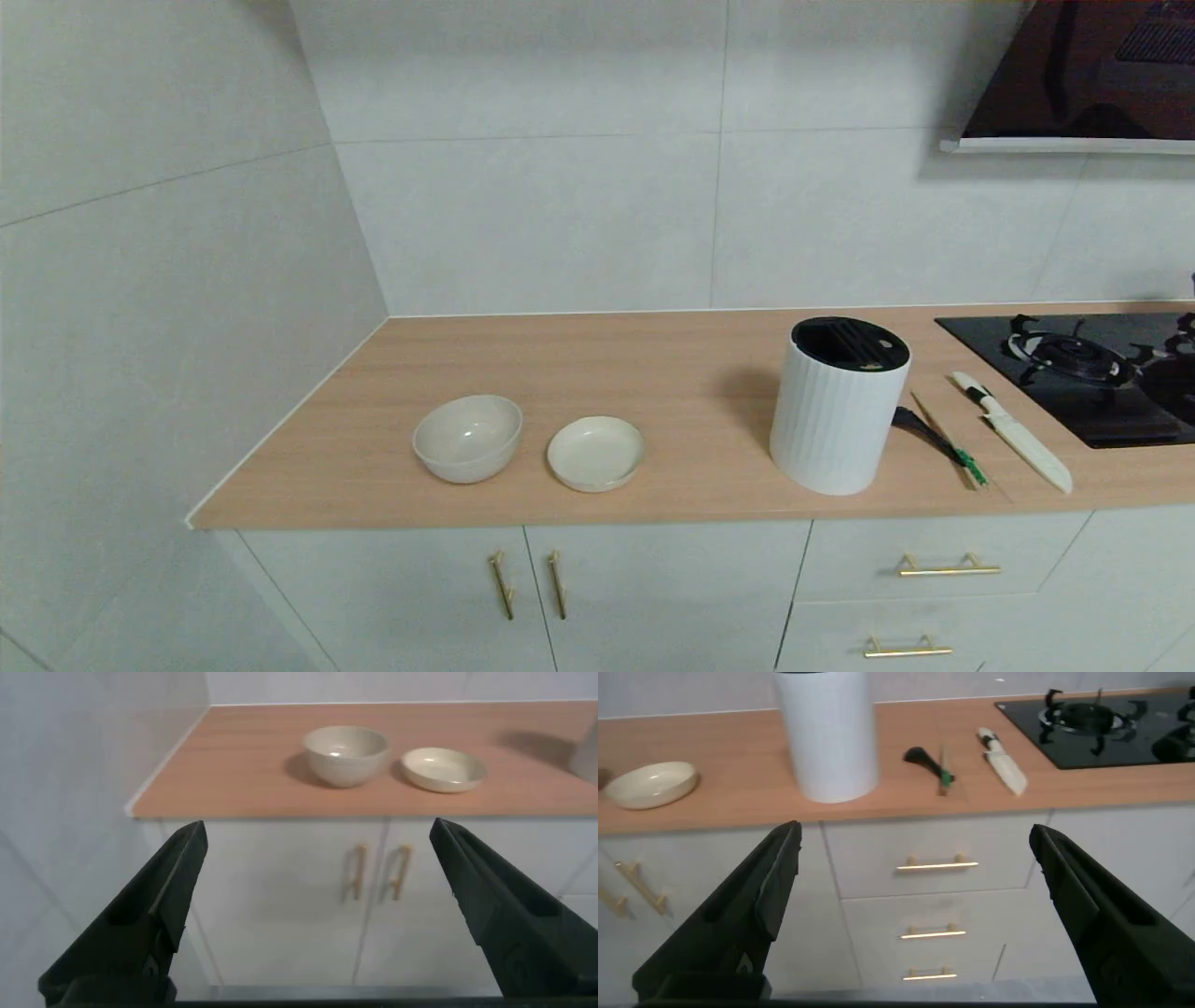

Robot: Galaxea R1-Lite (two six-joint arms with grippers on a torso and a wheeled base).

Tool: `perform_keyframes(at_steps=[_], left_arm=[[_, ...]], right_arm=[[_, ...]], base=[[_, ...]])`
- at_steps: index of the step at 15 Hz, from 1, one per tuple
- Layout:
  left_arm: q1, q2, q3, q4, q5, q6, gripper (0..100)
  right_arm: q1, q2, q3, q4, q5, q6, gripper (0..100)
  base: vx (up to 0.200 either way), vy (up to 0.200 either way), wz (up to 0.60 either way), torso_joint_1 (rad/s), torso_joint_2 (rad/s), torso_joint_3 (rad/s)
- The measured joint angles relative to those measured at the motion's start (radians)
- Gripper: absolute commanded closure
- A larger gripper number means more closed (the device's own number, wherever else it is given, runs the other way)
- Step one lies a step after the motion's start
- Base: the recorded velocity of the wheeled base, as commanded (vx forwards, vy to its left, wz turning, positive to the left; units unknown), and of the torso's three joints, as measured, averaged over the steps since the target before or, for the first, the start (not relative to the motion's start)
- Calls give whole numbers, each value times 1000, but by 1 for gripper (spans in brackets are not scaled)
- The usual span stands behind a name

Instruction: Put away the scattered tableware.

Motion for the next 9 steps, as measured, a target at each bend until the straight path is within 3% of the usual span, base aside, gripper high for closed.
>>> perform_keyframes(at_steps=[9], left_arm=[[0, 0, 0, 0, 0, 0, 0]], right_arm=[[0, 0, 0, 0, 0, 0, 0]], base=[[0, 200, 0, 1, 2, 2]])
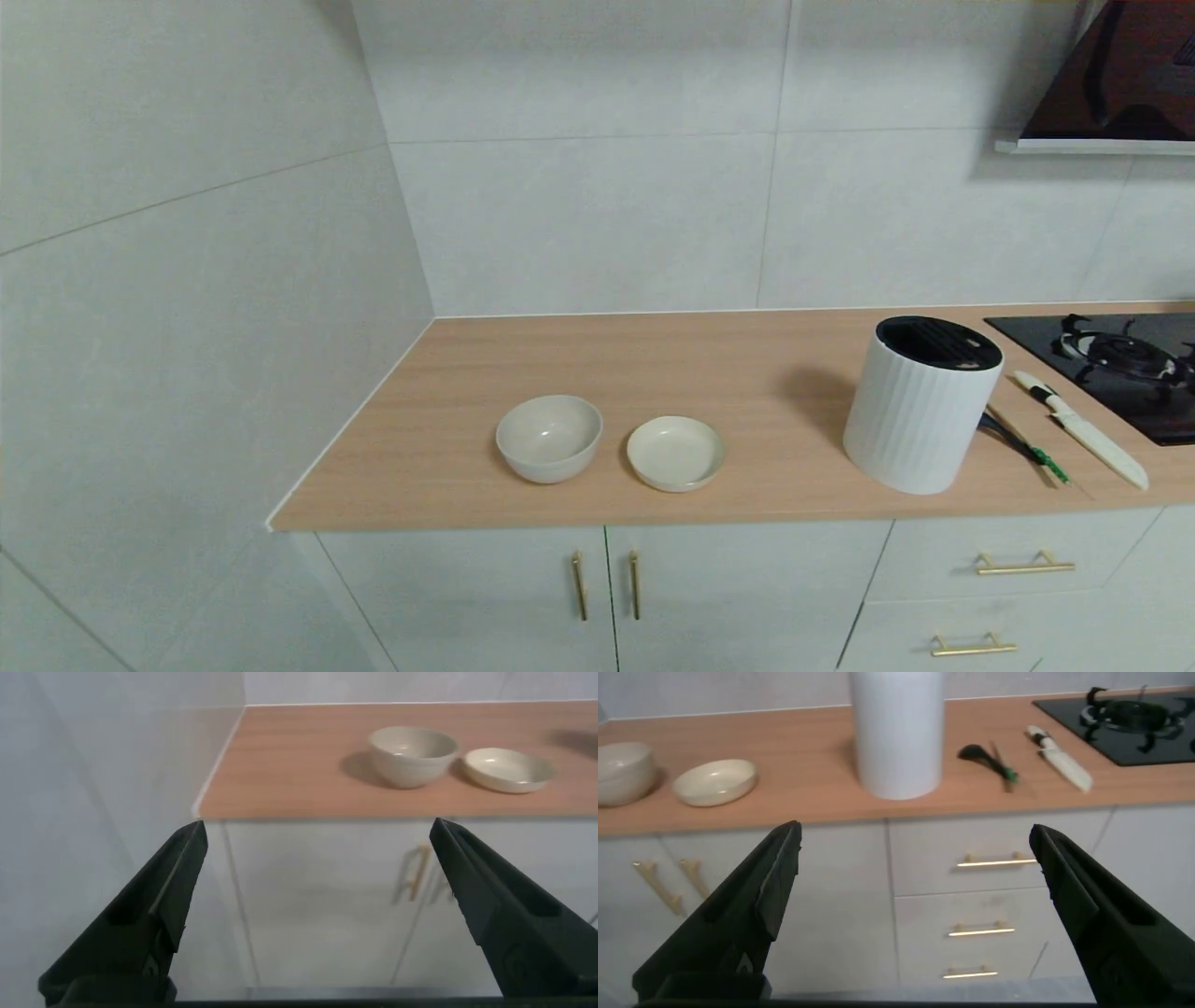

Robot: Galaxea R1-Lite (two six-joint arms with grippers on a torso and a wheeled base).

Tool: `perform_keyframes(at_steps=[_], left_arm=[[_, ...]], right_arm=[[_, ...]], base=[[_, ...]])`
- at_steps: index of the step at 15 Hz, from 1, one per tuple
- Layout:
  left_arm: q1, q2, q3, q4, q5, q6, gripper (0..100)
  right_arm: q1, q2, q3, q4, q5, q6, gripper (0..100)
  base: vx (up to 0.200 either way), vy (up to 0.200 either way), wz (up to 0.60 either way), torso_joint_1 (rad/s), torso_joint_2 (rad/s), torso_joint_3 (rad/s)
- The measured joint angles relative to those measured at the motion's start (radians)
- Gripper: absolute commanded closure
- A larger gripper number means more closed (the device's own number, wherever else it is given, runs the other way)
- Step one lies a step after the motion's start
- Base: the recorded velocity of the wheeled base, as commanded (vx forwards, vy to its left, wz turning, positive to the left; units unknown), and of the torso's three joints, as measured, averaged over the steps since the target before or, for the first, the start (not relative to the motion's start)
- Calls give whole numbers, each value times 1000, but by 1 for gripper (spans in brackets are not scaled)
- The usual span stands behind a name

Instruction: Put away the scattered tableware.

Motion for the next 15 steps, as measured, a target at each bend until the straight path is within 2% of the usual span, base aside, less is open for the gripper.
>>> perform_keyframes(at_steps=[2, 15], left_arm=[[0, 0, 0, -1, 0, 0, 0], [0, 0, 0, 0, 0, 1, 0]], right_arm=[[0, 0, 0, 0, 0, 0, 0], [0, 0, 0, 0, -1, 0, 0]], base=[[0, 200, 0, 0, 0, 2], [0, 0, 0, 0, 0, 0]])
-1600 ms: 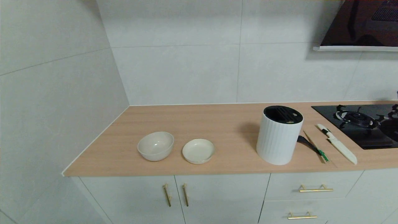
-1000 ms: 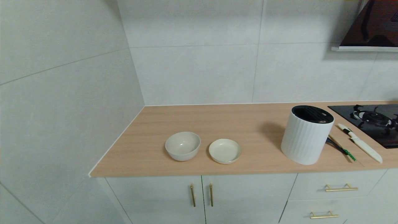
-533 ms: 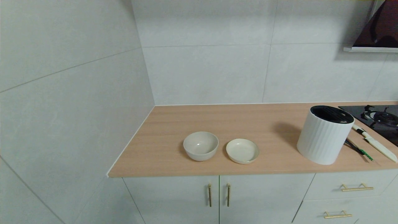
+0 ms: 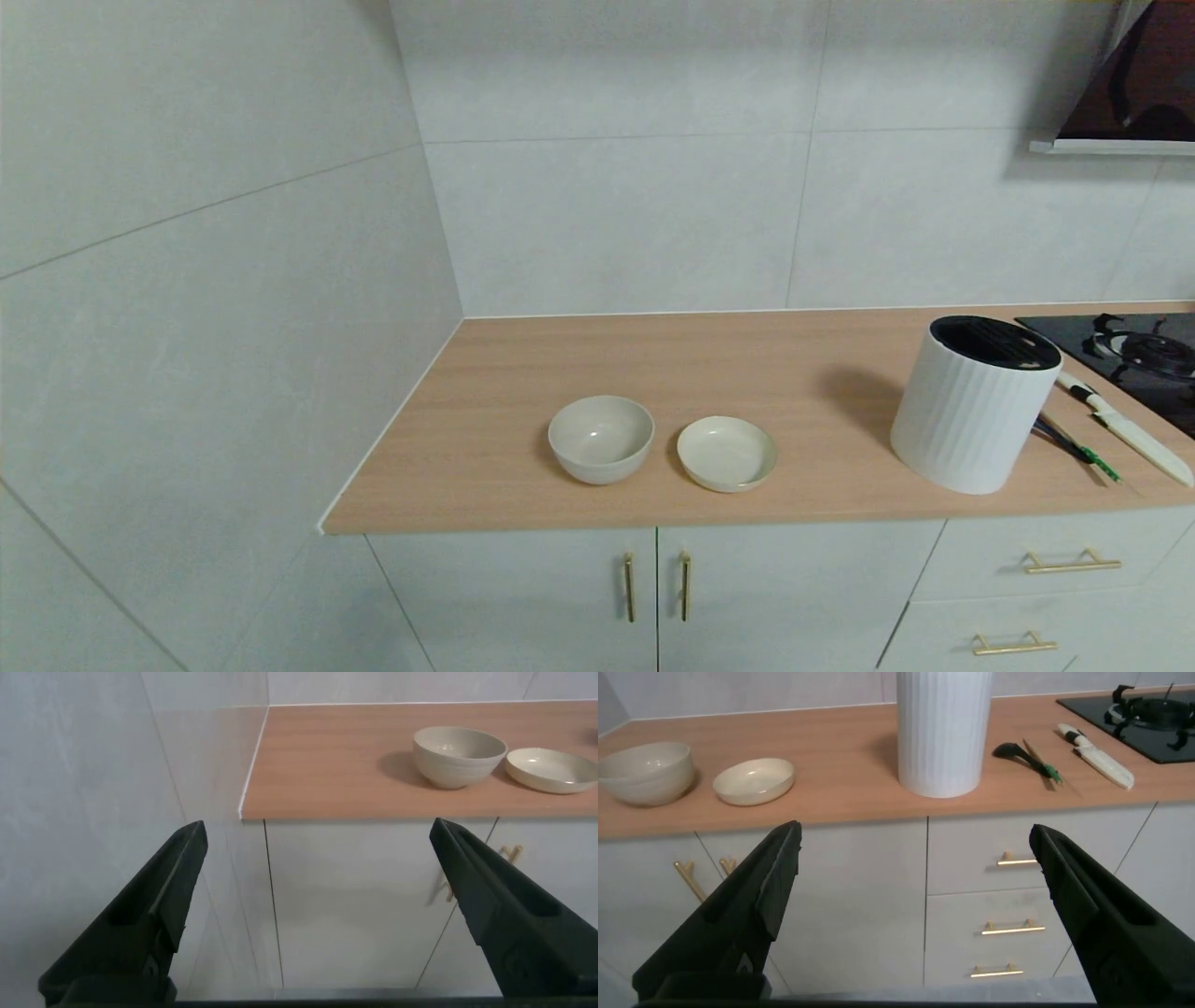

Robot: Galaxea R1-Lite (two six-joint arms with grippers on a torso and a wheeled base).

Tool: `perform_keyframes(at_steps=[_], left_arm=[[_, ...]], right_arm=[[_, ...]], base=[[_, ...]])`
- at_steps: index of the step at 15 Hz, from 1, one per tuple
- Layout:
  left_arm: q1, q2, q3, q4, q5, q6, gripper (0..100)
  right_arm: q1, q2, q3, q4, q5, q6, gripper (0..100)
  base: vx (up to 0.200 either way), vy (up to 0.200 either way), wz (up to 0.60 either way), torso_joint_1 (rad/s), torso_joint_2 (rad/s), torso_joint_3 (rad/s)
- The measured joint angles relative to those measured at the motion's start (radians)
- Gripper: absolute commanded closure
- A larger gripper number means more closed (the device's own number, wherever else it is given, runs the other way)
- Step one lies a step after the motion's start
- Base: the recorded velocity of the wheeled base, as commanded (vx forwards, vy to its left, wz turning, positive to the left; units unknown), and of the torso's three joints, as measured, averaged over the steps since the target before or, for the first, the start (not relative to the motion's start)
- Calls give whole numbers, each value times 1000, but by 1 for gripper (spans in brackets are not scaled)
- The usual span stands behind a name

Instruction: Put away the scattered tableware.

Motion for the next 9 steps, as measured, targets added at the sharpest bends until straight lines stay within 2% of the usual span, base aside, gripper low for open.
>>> perform_keyframes(at_steps=[3, 9], left_arm=[[0, 0, 0, 0, 0, 0, 0], [0, 0, 0, 0, 0, 0, 0]], right_arm=[[0, 0, 0, 0, 0, 1, 0], [0, 0, 0, 0, 0, 1, 0]], base=[[0, 0, 0, -78, 163, 88], [0, 0, 0, -217, 478, 249]])
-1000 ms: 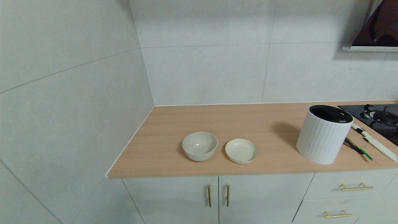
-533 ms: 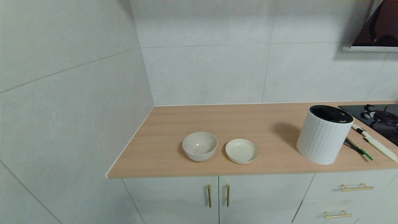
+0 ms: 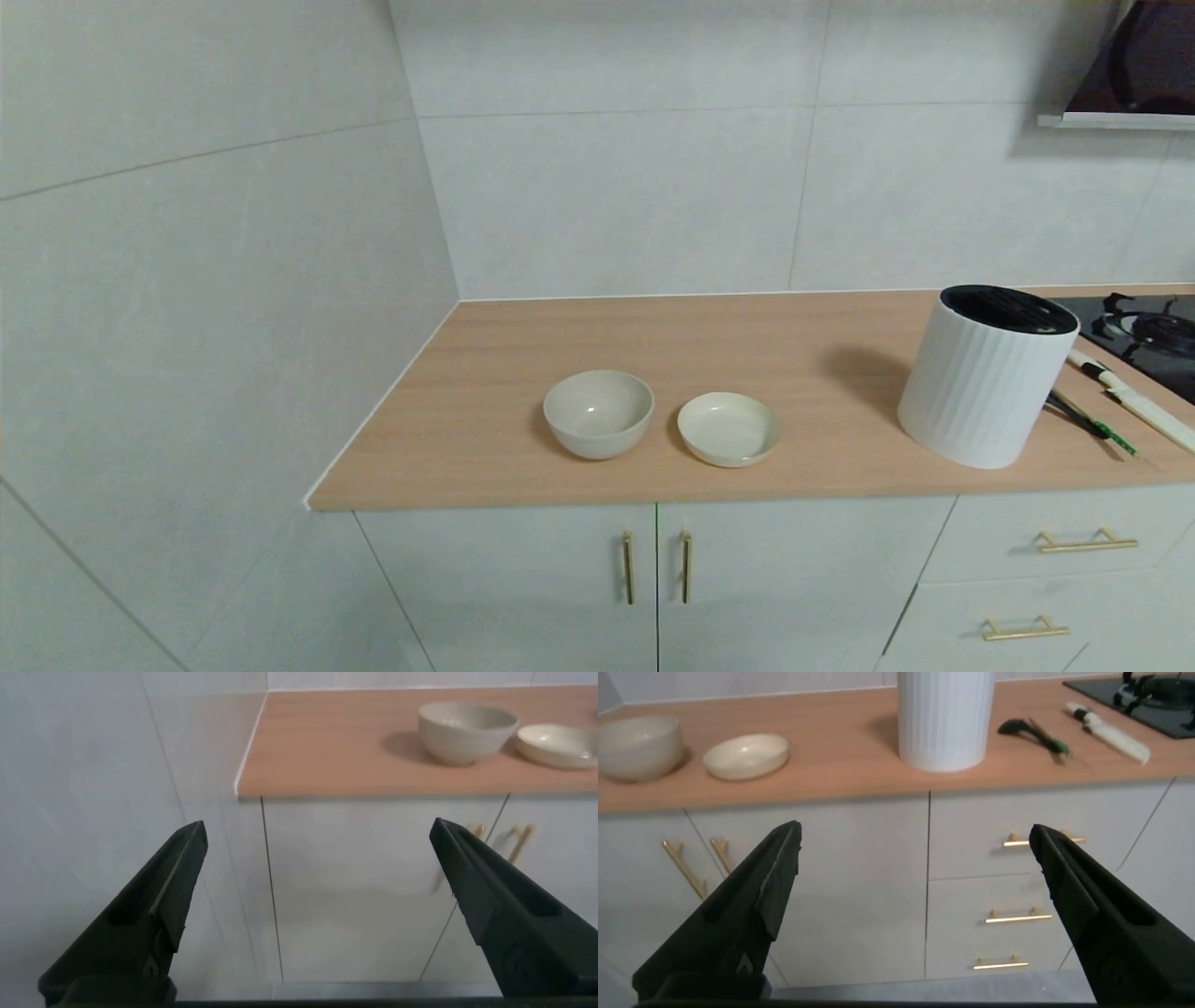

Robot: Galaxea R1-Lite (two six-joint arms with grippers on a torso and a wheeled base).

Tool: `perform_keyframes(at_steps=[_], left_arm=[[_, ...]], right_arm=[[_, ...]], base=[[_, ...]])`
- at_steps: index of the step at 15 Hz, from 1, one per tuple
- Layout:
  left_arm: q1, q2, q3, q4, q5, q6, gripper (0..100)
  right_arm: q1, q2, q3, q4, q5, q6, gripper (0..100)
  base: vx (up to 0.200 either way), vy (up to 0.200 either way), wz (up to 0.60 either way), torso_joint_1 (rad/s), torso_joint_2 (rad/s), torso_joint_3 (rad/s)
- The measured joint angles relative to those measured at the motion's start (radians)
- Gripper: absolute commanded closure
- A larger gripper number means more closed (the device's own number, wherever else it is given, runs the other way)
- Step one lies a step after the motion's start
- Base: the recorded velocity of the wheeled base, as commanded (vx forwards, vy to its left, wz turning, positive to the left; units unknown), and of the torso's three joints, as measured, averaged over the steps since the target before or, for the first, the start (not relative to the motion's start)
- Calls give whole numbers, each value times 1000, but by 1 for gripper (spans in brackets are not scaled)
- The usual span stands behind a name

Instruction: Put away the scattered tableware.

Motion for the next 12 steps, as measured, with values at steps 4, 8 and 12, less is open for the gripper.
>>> perform_keyframes(at_steps=[4, 8, 12], left_arm=[[0, 0, 0, 0, 0, 0, 0], [0, 0, 0, -1, 0, 0, 0], [0, 0, 0, -1, 0, 0, 0]], right_arm=[[0, 0, 0, 0, 0, 0, 0], [0, 0, 0, 1, 0, 0, 0], [0, 0, 0, 1, 0, 0, 0]], base=[[0, 0, 0, -251, 549, 300], [0, 0, 0, -234, 522, 288], [0, 0, 0, -212, 504, 284]])
